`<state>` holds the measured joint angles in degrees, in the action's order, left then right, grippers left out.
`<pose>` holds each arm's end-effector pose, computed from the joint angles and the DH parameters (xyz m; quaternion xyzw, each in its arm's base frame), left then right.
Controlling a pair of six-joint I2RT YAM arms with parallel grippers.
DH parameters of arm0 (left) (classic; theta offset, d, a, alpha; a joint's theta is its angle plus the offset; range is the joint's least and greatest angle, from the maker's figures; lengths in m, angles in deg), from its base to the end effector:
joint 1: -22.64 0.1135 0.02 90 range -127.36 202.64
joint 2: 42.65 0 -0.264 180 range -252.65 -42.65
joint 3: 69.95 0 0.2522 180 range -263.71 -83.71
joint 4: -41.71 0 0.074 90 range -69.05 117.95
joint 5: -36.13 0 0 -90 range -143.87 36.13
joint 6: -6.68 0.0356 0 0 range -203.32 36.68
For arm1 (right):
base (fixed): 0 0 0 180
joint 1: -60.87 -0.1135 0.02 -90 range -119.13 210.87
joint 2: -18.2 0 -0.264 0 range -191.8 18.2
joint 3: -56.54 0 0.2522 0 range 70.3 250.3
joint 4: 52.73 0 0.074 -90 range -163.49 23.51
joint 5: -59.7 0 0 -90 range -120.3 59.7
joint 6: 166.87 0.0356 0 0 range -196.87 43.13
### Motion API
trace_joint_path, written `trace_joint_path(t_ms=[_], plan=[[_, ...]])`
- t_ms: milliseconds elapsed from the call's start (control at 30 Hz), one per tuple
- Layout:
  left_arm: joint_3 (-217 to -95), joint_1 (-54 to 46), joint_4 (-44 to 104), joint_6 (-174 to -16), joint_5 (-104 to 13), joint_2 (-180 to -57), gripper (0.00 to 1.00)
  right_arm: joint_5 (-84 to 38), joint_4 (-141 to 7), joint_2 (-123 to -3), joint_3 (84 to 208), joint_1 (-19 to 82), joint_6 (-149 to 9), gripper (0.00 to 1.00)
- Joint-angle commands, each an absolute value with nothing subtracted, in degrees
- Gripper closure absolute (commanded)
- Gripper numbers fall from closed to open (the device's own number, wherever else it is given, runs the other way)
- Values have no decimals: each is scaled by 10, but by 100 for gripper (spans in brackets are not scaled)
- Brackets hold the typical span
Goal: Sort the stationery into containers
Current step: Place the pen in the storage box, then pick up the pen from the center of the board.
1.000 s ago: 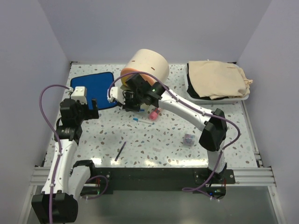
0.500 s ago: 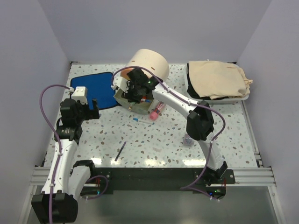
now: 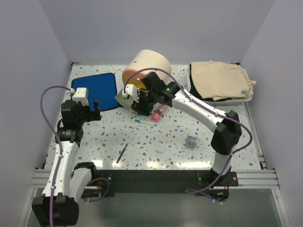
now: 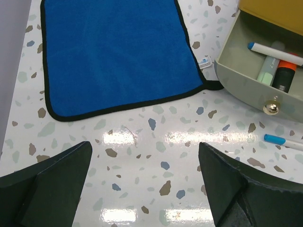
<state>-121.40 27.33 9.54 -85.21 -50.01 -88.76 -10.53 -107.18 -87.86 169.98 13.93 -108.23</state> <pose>0.1854 0.0128 0.2778 -0.0313 0.8510 -0.0159 0.5240 0.2755 0.3124 0.3209 -0.6276 0.6713 0.2072 0.3355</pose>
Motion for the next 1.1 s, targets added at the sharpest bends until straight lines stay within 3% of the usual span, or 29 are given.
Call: trace_joint_path(t_ms=[0, 300, 1067], plan=[[-1212, 269, 119, -853, -499, -884, 0, -22, -1082, -846, 1601, 136, -1082, 48], [-1219, 270, 109, -852, -501, -898, 0, -24, -971, -844, 1482, 138, -1079, 50], [-1226, 285, 120, -846, -495, -954, 0, -94, -880, -933, 1494, 182, -1102, 51]])
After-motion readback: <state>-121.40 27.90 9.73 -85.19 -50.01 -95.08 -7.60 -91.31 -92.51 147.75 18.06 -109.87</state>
